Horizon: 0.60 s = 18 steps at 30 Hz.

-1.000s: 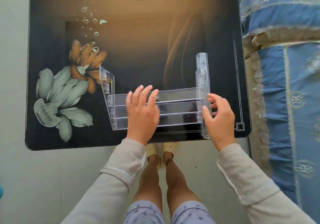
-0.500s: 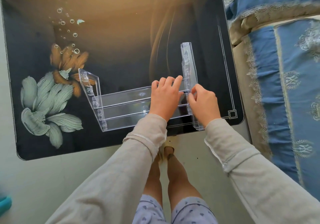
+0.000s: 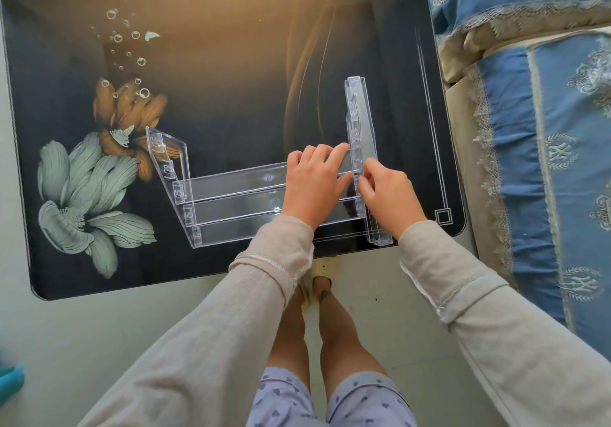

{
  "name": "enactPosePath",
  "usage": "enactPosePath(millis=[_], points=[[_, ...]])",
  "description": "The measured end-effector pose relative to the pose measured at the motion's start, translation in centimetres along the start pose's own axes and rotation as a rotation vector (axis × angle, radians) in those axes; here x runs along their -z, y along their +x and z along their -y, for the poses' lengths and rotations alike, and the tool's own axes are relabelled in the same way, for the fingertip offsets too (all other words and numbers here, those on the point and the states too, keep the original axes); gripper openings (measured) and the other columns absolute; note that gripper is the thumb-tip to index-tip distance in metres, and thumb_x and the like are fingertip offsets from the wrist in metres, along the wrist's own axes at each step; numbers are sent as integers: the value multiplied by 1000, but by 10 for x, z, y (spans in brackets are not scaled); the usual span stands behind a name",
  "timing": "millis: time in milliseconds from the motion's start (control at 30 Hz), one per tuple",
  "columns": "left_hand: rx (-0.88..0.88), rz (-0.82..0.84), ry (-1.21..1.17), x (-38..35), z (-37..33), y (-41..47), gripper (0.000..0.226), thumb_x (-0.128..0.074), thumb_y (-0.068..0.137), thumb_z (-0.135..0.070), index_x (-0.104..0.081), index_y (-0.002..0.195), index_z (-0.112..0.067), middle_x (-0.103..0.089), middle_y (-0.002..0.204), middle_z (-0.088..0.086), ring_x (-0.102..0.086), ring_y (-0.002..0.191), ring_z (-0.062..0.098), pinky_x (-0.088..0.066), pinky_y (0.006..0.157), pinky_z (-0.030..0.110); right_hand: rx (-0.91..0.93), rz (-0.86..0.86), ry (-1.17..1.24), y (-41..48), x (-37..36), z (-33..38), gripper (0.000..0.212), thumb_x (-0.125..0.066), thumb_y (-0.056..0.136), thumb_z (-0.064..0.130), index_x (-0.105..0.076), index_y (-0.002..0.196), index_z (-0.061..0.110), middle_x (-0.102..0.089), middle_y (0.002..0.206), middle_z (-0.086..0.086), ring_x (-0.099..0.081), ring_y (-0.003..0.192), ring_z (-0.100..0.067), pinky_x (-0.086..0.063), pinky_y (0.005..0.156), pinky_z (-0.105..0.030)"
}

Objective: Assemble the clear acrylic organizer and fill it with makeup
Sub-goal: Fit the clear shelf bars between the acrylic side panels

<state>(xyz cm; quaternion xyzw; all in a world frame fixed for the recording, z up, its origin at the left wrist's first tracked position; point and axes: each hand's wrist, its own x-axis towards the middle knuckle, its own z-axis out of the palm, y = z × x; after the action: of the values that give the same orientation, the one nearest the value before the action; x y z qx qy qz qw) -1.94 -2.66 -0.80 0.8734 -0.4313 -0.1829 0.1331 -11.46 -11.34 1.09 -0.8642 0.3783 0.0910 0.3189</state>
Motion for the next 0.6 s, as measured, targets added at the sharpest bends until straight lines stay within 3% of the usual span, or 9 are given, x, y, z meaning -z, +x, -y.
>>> enactPosePath(millis=[333,600], points=[[-25,16,-41,2,1,-2,43,-52,91,-36,-49,130,-20,-60,125,5,-53,115,25,-35,100,36,20,19,-13,2,1,0,17,-45,94,14,-39,78,15,-50,66,-5,-40,47,-12,-25,45,-16],[-10,7,-11,-1,1,1,44,-51,91,-37,-46,132,-21,-60,123,5,-53,113,25,-35,98,37,7,62,-20,0,3,1,18,-54,89,11,-40,77,14,-53,69,-6,-48,60,-22,-29,50,-18]])
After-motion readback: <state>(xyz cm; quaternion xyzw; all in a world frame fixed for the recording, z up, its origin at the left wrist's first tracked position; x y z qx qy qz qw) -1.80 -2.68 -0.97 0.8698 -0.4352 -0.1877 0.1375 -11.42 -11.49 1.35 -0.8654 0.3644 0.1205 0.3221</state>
